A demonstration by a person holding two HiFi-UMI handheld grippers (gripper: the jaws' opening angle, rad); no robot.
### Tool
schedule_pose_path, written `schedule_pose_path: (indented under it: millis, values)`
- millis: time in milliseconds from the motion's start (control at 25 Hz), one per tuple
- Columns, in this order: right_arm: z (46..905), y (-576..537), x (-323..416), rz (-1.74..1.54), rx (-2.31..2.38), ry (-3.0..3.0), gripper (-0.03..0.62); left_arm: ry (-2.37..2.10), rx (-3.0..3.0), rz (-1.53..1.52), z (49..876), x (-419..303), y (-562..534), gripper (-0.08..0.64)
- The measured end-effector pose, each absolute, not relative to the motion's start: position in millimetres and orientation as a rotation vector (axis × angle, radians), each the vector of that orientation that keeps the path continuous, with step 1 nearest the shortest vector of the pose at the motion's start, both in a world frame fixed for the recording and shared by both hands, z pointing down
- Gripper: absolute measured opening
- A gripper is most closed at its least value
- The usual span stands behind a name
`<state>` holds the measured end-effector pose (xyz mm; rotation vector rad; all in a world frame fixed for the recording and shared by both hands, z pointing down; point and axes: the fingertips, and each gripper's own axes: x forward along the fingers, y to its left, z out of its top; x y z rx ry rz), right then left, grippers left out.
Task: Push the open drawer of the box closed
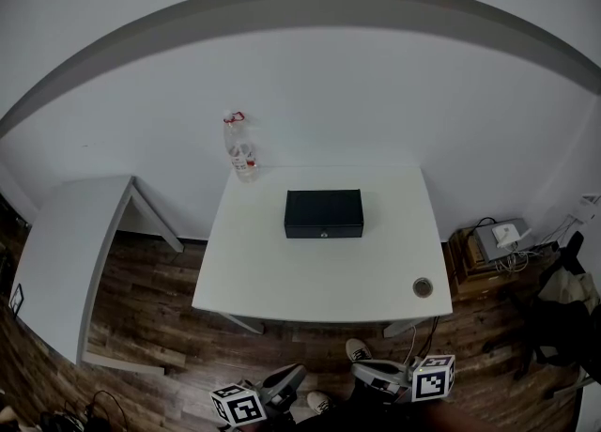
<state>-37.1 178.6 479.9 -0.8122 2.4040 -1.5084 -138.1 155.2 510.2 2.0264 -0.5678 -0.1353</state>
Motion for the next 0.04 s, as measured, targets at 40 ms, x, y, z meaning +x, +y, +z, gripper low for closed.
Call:
schedule_pose_path:
  millis: [40]
  values:
    - [479.6,178.6,-36.8,-1.508,-0.815,2.404,0.003,-0.568,2.026,-0.136,510.2,-138.1,155.2,0.002]
